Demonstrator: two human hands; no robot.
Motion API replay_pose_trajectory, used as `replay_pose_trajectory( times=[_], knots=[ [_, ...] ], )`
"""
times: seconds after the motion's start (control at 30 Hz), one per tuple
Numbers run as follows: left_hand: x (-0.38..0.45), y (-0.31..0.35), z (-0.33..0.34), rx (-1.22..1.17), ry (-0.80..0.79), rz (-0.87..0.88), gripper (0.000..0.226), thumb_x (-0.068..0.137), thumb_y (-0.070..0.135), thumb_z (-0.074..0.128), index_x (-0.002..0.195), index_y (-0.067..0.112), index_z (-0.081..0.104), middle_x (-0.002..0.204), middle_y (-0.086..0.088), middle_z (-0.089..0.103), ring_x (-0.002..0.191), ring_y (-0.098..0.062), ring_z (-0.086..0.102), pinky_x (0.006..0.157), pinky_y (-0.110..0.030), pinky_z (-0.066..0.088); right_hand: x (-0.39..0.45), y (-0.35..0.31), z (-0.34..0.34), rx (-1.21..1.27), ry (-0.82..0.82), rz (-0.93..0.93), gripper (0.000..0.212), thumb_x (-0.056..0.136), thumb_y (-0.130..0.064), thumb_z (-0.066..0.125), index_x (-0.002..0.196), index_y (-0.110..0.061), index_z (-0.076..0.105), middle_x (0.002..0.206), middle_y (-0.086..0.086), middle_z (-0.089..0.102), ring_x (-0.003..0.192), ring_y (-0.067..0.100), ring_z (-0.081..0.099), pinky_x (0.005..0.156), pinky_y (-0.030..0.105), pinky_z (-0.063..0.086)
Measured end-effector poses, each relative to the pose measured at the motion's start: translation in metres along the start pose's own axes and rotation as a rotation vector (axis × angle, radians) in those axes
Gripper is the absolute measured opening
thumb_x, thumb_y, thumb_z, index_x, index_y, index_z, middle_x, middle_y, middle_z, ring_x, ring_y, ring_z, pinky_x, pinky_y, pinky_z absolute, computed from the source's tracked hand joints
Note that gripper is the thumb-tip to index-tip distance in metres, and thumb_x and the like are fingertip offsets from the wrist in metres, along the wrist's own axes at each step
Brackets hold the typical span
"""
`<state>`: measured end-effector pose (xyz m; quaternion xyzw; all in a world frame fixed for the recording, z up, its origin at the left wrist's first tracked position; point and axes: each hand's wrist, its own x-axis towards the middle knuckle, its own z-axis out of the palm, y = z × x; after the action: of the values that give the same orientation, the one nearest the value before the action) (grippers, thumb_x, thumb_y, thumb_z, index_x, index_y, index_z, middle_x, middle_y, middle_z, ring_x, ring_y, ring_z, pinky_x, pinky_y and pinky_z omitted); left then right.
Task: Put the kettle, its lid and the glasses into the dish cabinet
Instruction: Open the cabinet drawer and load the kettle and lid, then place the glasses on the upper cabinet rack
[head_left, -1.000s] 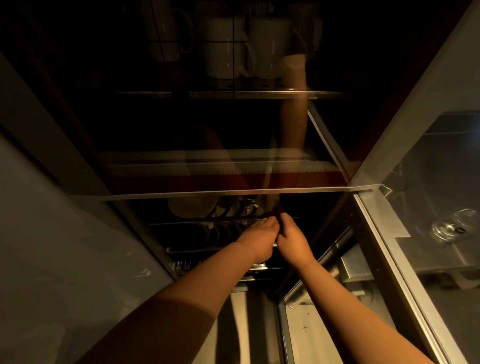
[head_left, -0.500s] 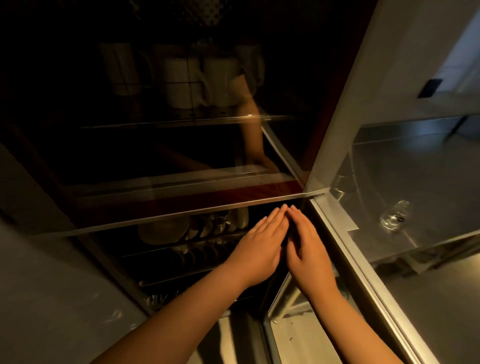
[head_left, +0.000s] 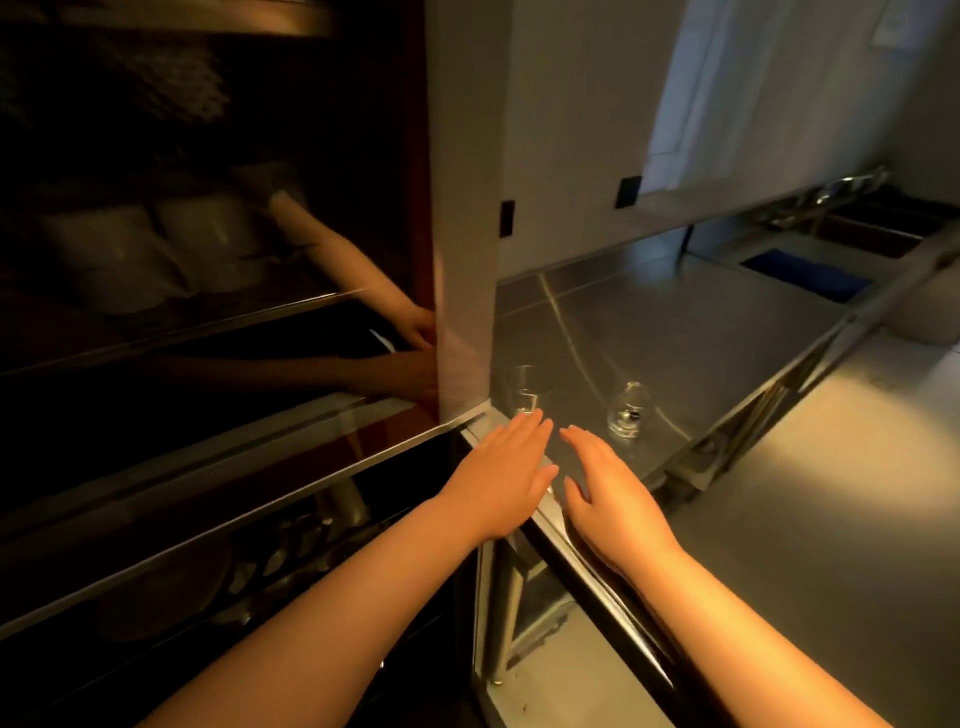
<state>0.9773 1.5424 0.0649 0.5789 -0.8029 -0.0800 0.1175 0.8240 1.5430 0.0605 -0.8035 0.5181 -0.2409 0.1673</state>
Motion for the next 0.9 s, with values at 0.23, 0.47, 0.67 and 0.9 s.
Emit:
replay_pose_trajectory(
  times=[0.23,0.47,0.67,0.9],
  knots=[
    [0.066,-0.002,0.014,0.054,-0.147,-0.038,0.063,0.1,0.044,0.027,0.151,0.011,0.007,0.159,-0.006,0.007,0.146,-0.02,-0.001,0.117,-0.036,0.001,0.039,0.067,-0.015,-0.112,-0.05,0.052,0.058,0.092,-0.013,0.046,0.146,-0.021,0.025,0.153,-0.005,0.023,0.141,0.008,0.017,0.11,0.025,0.022],
    [0.145,-0.017,0.029,0.115,-0.215,-0.169,0.068,0.1,0.044,0.03,0.151,0.012,-0.002,0.159,-0.006,-0.006,0.146,-0.022,-0.008,0.117,-0.04,0.0,0.102,0.132,-0.016,-0.084,-0.085,0.146,0.056,0.093,-0.017,0.048,0.145,-0.024,0.026,0.153,-0.003,0.025,0.139,0.012,0.025,0.11,0.029,0.025],
    [0.2,-0.04,0.054,0.138,-0.247,-0.375,0.074,0.099,0.036,0.038,0.149,0.008,-0.009,0.157,-0.012,-0.014,0.145,-0.028,-0.012,0.117,-0.043,0.001,0.145,0.177,-0.005,-0.078,-0.123,0.203,0.055,0.092,-0.016,0.049,0.143,-0.017,0.03,0.151,0.005,0.028,0.136,0.021,0.031,0.108,0.034,0.032],
    [0.239,-0.068,0.081,0.201,-0.247,-0.47,0.071,0.099,0.033,0.035,0.15,0.013,-0.011,0.156,-0.013,-0.018,0.144,-0.03,-0.015,0.117,-0.045,0.001,0.171,0.223,0.016,-0.114,-0.171,0.253,0.053,0.093,-0.016,0.049,0.142,-0.011,0.031,0.153,0.008,0.02,0.139,0.025,0.022,0.111,0.033,0.026]
  ],
)
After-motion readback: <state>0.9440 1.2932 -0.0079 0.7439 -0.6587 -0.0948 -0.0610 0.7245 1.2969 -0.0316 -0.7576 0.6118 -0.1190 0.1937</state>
